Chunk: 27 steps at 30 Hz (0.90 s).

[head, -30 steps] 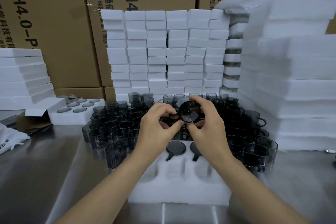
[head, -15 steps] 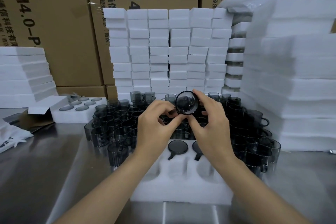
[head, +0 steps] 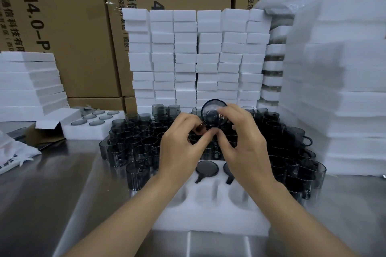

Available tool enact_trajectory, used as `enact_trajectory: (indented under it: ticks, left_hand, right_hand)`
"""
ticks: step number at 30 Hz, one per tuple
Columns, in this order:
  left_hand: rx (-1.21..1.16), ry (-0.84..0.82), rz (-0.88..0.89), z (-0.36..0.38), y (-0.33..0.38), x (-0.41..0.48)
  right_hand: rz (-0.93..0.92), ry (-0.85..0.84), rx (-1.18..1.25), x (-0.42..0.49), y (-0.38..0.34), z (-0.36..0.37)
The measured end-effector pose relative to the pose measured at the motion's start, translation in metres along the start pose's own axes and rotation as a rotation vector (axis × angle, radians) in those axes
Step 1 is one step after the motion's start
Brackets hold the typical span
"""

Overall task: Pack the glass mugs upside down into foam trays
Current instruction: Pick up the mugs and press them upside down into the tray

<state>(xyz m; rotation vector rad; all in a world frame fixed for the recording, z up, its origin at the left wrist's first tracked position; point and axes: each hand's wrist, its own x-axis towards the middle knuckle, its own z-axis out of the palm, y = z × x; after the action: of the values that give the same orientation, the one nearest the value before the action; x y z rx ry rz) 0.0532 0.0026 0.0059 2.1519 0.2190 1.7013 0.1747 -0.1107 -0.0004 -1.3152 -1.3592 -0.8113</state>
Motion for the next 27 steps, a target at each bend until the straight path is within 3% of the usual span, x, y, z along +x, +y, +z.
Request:
enact_trajectory:
  ticks: [5, 8, 15, 22, 27]
  left_hand:
    - [0.126, -0.015, 0.151, -0.001, -0.002, -0.002]
    - [0.141, -0.024, 0.221, 0.001, -0.003, -0.003]
    - [0.115, -0.089, 0.259, -0.001, -0.005, -0.002]
    - [0.14, -0.167, 0.273, -0.005, -0.006, 0.0]
    - [0.103, -0.102, 0.234, -0.006, -0.011, 0.004]
  right_hand:
    - [-0.005, 0.031, -0.357, 0.0, -0.003, 0.0]
    - [0.012, 0.01, -0.432, 0.001, -0.002, -0.002]
    - [0.088, -0.06, -0.375, 0.004, -0.004, -0.004]
    - [0.049, -0.142, -0.323, 0.006, -0.003, -0.007]
    - [0.055, -0.006, -0.161, 0.008, -0.009, -0.008]
